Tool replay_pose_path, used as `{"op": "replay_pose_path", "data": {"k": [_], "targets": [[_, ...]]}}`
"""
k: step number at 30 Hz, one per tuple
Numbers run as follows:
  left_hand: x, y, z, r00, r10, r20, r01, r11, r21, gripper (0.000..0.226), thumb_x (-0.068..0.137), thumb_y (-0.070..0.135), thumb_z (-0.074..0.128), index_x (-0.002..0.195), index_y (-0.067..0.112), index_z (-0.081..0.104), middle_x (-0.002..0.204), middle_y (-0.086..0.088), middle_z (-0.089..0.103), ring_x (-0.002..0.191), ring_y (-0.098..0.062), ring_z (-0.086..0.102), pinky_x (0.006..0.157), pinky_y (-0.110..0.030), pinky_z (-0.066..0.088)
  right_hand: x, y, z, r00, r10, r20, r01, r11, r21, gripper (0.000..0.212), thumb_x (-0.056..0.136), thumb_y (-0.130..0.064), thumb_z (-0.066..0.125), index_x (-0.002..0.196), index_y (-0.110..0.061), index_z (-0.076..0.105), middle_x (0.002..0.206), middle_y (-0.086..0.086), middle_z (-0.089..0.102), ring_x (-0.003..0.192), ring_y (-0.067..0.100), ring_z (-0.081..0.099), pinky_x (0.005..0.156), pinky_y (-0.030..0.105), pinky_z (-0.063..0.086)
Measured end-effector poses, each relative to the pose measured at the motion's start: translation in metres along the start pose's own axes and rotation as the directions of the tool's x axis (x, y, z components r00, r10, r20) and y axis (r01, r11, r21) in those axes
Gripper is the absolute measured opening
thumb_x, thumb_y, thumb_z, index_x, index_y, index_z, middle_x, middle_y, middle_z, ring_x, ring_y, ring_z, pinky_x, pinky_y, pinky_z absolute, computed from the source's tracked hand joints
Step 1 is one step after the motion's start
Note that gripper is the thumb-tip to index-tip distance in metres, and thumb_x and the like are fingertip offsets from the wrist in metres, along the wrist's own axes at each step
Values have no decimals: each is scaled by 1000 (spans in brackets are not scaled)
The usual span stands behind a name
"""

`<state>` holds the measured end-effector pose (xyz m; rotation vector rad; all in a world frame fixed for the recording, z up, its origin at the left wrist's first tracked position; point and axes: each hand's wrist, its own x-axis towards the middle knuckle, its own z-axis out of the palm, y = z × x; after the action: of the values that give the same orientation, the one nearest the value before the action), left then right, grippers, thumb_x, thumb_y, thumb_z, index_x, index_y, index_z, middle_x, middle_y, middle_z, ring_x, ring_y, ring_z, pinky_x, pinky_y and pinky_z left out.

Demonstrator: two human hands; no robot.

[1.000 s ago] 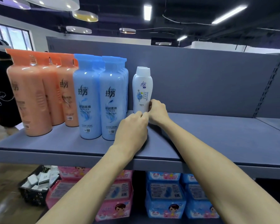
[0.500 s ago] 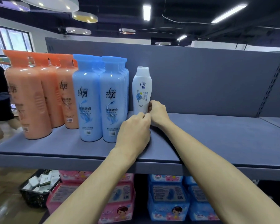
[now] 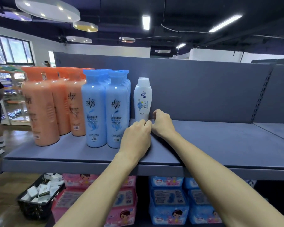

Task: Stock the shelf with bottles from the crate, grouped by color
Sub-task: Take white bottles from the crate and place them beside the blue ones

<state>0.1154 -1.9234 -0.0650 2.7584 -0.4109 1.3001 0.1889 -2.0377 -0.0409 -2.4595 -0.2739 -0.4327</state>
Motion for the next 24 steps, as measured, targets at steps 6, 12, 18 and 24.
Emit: {"op": "replay_pose_path", "data": {"k": [6, 12, 18, 24], "targets": [[-1, 1, -5, 998, -23, 67, 28, 997, -75, 22, 78, 4, 55, 78, 17, 38, 77, -9, 55, 70, -31, 54, 50, -33, 29, -32, 0, -39, 999, -49, -14, 45, 974, -220, 39, 90, -20, 65, 121, -5, 46, 111, 12, 60, 100, 34, 57, 77, 37, 47], [-2, 7, -21, 982, -36, 185, 38, 999, -7, 7, 82, 7, 50, 86, 13, 48, 86, -8, 59, 80, -31, 57, 55, -33, 32, -76, 11, -60, 997, -71, -16, 65, 973, -223, 40, 89, -23, 63, 124, -11, 47, 119, 9, 61, 108, 31, 56, 90, 42, 50], [-20, 13, -50, 989, 55, 137, -56, 998, 2, 25, 58, 2, 70, 76, 9, 54, 64, -7, 53, 57, -30, 52, 37, -29, 34, -136, 14, -89, 993, -104, -63, 91, 980, -178, 43, 87, -28, 67, 125, -13, 51, 121, 6, 63, 110, 26, 60, 92, 42, 51], [-119, 53, -81, 918, 393, -48, -394, 895, -209, 16, 77, 11, 53, 90, 8, 62, 83, -5, 57, 74, -26, 52, 62, -36, 46, -240, 29, -75, 968, -224, -110, 206, 966, -156, 39, 90, -28, 66, 126, -18, 55, 118, -3, 66, 107, 16, 63, 92, 38, 51]]}}
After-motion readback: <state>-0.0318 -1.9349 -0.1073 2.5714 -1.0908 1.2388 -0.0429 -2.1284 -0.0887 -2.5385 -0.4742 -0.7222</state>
